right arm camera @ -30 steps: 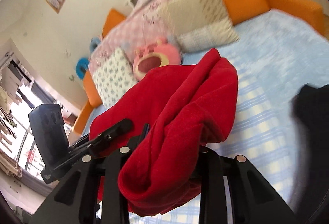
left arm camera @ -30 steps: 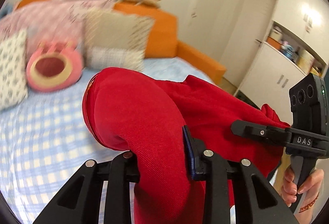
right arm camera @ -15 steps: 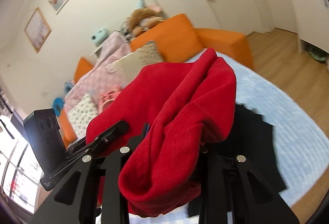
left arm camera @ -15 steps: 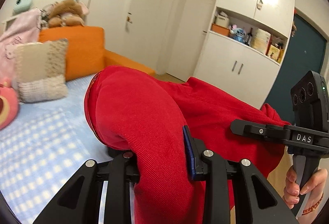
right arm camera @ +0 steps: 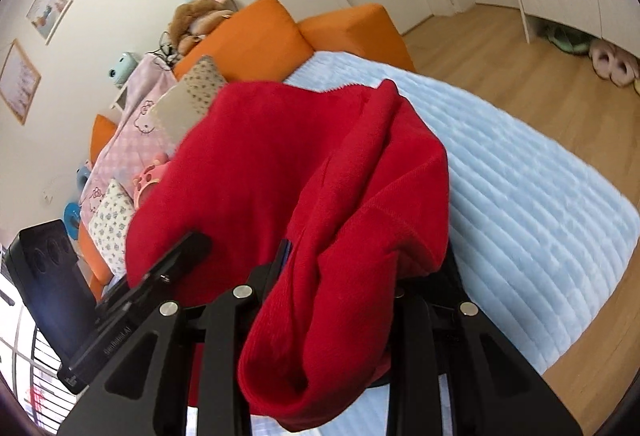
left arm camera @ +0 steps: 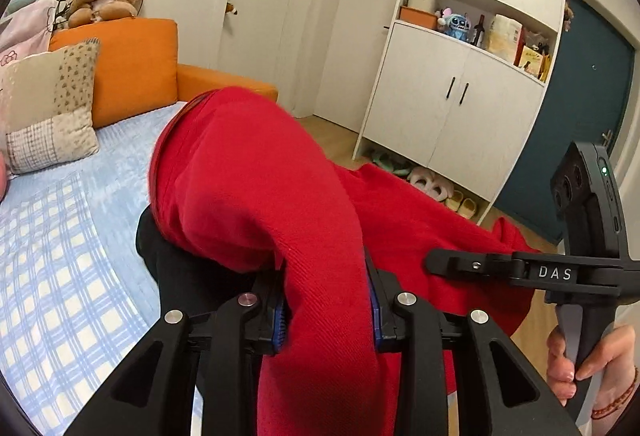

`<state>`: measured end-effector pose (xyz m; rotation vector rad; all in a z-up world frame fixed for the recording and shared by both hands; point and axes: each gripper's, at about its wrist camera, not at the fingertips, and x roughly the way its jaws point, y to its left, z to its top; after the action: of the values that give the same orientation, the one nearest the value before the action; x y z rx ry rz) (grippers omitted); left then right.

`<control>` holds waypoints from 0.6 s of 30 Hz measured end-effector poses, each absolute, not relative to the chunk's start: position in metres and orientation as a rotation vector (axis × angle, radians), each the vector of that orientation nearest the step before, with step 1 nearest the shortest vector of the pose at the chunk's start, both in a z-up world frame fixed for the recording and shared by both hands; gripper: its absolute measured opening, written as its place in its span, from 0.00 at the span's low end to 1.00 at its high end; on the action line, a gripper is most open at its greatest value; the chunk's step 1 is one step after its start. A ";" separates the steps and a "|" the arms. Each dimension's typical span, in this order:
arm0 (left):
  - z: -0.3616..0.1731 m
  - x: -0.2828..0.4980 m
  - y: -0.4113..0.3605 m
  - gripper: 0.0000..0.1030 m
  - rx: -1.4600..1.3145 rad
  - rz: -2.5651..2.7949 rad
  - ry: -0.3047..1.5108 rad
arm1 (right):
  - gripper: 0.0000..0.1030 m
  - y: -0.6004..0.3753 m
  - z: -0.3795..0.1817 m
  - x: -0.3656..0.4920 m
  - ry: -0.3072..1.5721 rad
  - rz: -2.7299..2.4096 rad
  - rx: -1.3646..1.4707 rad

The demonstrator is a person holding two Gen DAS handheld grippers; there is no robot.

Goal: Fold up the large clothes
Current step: 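Grasp the red sweater bundle with the left tool and lift it off the bed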

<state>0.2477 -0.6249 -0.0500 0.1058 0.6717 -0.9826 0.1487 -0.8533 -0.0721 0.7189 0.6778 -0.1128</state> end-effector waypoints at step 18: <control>-0.022 0.313 -0.587 0.43 0.026 -0.946 0.862 | 0.29 -0.832 -0.083 0.153 0.748 -0.184 0.618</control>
<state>0.3129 -0.5872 -0.0224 0.0259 0.8624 -0.9460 0.1533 -0.8323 -0.0827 0.6183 0.7476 -0.1839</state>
